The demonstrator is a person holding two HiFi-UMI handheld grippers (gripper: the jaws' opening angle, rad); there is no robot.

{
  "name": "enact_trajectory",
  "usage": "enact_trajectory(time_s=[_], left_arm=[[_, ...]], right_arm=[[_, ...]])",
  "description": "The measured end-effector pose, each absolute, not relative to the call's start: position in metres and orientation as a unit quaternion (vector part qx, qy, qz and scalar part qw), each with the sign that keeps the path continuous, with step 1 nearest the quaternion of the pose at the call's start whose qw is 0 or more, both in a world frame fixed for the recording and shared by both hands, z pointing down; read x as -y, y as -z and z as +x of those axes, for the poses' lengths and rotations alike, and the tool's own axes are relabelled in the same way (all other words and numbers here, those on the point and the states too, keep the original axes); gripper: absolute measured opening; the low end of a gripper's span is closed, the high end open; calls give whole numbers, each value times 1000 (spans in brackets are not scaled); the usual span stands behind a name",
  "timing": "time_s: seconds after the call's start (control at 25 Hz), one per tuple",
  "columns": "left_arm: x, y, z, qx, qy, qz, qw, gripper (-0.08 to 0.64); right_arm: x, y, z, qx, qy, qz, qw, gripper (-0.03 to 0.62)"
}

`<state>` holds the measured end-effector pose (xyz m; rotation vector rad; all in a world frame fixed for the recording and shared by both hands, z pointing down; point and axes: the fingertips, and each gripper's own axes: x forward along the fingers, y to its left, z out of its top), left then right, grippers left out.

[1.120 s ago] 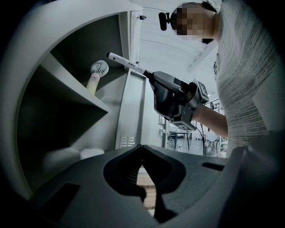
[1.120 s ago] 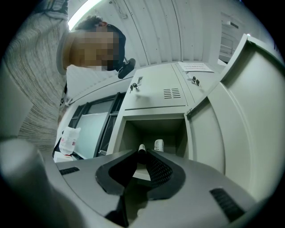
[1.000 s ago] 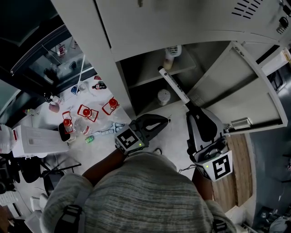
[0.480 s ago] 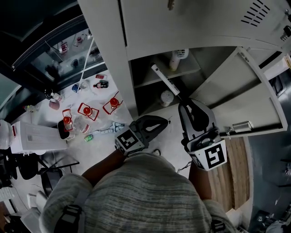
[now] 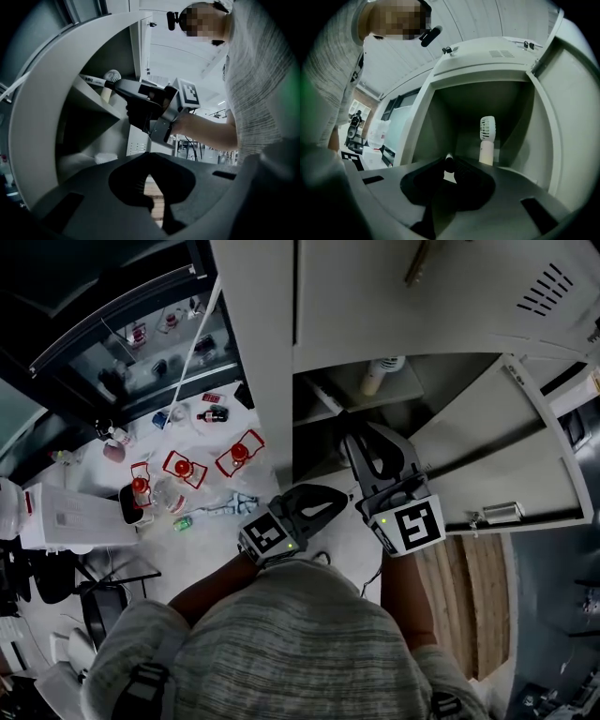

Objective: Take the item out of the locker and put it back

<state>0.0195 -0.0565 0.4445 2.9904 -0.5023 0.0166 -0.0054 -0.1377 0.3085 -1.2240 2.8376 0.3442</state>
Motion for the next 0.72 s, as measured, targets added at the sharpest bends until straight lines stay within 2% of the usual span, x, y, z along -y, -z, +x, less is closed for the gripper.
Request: enact_trajectory(time_s=[0.48,0.72], left_arm=[[58,-446,12,169,-6,984,57,8],[61,-446,15,167,-6,984,59,8]], right_arm=[[165,-323,-23,-909,-122,-398,-30,77],[167,-321,-27,-911,-123,-394,-24,78]])
